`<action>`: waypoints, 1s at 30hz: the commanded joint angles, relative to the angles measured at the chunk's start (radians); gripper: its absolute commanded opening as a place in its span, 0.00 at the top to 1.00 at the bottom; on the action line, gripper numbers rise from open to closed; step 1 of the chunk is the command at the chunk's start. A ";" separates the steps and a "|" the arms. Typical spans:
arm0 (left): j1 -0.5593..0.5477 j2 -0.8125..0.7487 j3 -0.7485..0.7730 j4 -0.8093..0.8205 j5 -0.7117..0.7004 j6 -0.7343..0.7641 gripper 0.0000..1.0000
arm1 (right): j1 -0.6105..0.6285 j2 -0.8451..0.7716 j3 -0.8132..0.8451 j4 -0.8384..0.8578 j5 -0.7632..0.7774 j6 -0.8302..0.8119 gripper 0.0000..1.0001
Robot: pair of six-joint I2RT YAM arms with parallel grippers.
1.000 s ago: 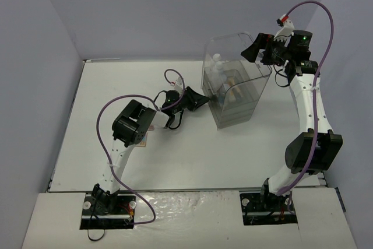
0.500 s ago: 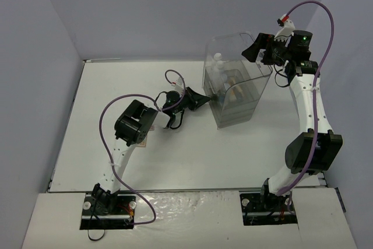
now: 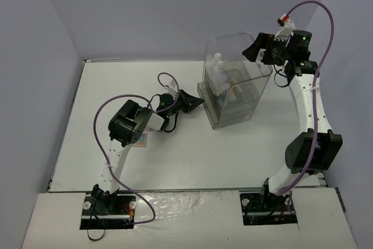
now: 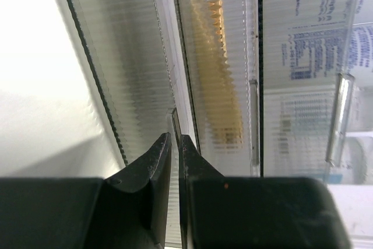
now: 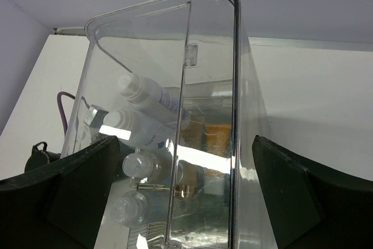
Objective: Organize the makeup
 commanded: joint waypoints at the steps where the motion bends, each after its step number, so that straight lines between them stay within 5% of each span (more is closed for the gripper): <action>1: 0.025 -0.134 -0.037 0.076 0.058 0.040 1.00 | 0.017 -0.010 -0.019 0.011 0.024 -0.001 0.05; 18: 0.114 -0.228 -0.195 0.005 0.153 0.069 1.00 | 0.018 -0.005 -0.019 0.012 0.041 -0.004 0.04; 30: 0.141 -0.243 -0.097 -0.173 0.220 0.156 1.00 | 0.017 -0.008 -0.025 0.012 0.035 -0.011 0.04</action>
